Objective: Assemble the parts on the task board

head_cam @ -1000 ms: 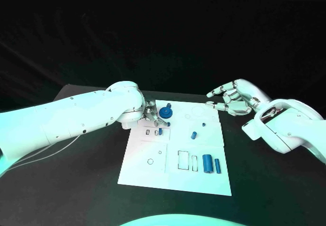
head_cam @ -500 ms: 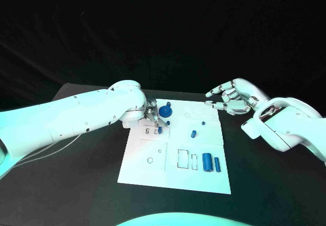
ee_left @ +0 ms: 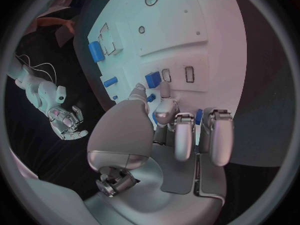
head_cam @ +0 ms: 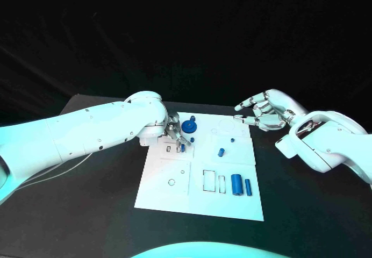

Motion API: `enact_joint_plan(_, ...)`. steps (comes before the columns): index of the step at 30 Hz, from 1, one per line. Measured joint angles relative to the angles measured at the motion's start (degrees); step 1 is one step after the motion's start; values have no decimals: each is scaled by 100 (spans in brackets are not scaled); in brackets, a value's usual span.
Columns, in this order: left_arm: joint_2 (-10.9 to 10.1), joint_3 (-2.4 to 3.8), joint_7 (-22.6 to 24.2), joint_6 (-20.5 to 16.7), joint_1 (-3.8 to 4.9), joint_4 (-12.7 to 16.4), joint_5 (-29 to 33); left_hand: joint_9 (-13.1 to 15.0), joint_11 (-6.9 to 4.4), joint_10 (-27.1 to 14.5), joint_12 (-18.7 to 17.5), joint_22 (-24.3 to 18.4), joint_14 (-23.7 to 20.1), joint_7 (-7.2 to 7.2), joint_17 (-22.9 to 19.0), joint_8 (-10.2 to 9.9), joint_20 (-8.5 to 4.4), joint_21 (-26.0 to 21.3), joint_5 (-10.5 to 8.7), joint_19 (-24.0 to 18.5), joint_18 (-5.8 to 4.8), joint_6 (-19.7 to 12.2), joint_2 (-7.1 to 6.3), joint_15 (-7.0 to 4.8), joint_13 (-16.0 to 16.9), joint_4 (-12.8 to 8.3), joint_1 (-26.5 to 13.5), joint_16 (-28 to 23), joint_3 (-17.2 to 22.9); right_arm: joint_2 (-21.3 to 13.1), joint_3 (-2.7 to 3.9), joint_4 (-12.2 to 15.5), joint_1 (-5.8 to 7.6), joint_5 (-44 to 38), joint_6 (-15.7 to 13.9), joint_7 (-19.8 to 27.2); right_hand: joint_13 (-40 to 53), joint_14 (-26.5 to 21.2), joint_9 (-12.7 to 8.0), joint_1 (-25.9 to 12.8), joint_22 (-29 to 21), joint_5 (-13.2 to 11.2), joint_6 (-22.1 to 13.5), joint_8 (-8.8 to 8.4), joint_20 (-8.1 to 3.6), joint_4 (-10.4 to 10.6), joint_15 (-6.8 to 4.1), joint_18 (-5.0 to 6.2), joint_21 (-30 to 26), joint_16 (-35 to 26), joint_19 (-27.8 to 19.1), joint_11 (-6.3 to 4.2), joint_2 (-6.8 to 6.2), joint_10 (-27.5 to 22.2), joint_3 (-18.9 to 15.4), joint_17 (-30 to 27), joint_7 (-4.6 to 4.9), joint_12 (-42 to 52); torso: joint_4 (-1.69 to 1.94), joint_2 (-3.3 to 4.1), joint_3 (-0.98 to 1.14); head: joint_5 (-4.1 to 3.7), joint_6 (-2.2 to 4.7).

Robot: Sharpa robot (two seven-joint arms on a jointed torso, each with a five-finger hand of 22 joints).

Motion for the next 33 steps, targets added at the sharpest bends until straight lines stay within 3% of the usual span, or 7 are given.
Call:
enact_joint_plan(15,10,-7,-2,66,-1,11,51,153,-21,21,27,0,0,-20,0,71,0,0,-106,0,0,-60,118,0,57,-16,123,0,-16,18,-3,-23,-4,0,12,-6,-1,0,-1,0,0,0,0,23,0,0,0,0,0,0,0,0,0,0,0,0,0,0,-1,2,3,-4,7)
enact_joint_plan(33,31,-9,-3,160,-2,-1,95,194,-16,58,50,-1,0,-20,4,88,0,0,-129,0,0,-60,144,0,82,-16,190,0,-16,29,-5,-26,-9,0,30,-12,-2,0,-1,0,1,33,0,23,0,0,0,0,0,0,0,0,0,0,0,4,0,0,-1,12,0,-26,-12)
